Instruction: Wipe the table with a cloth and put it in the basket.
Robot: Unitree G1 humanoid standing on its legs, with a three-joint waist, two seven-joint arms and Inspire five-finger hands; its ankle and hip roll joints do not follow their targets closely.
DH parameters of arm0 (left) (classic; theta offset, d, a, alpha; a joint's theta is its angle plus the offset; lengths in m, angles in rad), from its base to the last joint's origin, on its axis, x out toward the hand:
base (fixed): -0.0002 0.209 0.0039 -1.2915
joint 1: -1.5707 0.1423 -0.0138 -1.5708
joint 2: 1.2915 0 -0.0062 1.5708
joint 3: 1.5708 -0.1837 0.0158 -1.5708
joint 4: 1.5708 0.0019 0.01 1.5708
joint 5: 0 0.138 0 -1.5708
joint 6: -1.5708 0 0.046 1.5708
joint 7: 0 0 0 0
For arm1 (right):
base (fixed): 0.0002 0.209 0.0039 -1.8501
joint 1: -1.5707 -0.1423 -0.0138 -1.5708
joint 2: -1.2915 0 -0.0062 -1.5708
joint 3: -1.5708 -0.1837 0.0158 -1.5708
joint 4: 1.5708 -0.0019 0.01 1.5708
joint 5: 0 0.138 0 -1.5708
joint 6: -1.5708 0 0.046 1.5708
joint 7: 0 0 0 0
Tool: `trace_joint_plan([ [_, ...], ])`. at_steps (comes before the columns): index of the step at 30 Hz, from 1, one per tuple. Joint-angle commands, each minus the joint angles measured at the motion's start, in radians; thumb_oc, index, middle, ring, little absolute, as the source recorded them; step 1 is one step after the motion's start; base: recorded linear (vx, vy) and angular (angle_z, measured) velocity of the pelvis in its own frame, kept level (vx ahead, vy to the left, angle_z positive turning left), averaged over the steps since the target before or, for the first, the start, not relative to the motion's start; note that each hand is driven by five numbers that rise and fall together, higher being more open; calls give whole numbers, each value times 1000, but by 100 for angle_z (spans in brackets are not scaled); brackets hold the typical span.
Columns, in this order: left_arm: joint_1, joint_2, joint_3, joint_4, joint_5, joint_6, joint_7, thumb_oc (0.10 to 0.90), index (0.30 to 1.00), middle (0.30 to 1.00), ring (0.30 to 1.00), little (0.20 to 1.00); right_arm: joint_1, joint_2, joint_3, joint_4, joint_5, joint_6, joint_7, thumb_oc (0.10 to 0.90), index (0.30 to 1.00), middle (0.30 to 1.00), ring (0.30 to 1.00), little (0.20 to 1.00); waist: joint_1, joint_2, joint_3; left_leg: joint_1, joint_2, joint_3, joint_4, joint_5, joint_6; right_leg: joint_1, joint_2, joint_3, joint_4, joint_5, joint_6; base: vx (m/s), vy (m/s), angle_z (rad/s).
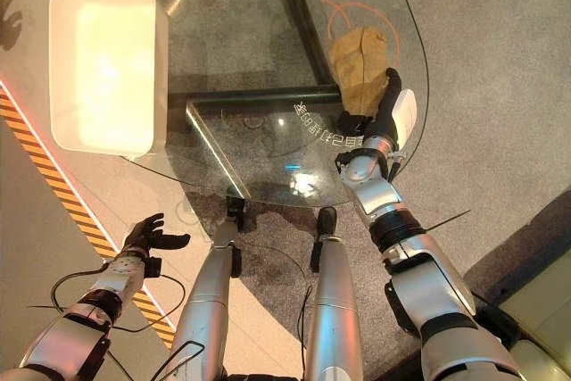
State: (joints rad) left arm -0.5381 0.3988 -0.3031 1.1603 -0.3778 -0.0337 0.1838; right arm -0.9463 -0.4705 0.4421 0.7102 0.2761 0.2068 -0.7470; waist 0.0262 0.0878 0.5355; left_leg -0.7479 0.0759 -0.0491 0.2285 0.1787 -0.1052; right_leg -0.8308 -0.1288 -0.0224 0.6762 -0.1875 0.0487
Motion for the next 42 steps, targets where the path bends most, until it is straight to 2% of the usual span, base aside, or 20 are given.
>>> trace_joint_plan([
  [1,26,-8,-18,37,16,-10,37,800,900,900,900,900,-110,-40,27,14,-29,-14,-24,800,900,900,900,900,11,18,-15,15,-100,73,126,-158,80,57,42,-72,-228,128,-41,0,0,0],
  [6,22,-8,-30,35,10,-8,33,800,900,900,900,900,-145,-47,47,73,-36,-1,-27,800,900,900,900,900,18,25,-15,11,-101,73,129,-158,82,52,39,-76,-223,129,-40,0,0,0],
  [7,21,-7,-31,34,9,-6,32,800,900,900,900,900,-149,-48,50,79,-41,2,-31,611,738,738,738,711,19,25,-15,10,-101,73,129,-158,83,50,39,-76,-221,129,-40,0,0,0],
  [8,19,-7,-31,34,8,-5,30,800,900,900,900,900,-153,-49,52,85,-44,6,-34,180,368,368,368,280,19,26,-15,8,-102,72,130,-158,83,49,40,-76,-220,129,-40,0,0,0],
  [9,18,-6,-33,34,7,-4,30,800,900,900,900,900,-156,-50,53,95,-48,8,-36,100,300,300,300,200,20,26,-15,8,-102,72,130,-158,84,48,39,-77,-220,129,-40,0,0,0],
  [34,14,-4,-44,21,0,11,31,800,900,900,900,900,-168,-56,71,96,-69,-6,-49,100,300,300,300,200,24,28,-15,1,-104,71,124,-154,88,36,41,-83,-216,134,-36,0,0,0],
  [42,15,0,-48,13,2,15,25,800,900,900,900,900,-193,-58,102,69,-113,4,-19,100,300,300,300,200,30,27,-15,2,-106,67,122,-151,88,40,40,-88,-221,137,-36,0,0,0],
])
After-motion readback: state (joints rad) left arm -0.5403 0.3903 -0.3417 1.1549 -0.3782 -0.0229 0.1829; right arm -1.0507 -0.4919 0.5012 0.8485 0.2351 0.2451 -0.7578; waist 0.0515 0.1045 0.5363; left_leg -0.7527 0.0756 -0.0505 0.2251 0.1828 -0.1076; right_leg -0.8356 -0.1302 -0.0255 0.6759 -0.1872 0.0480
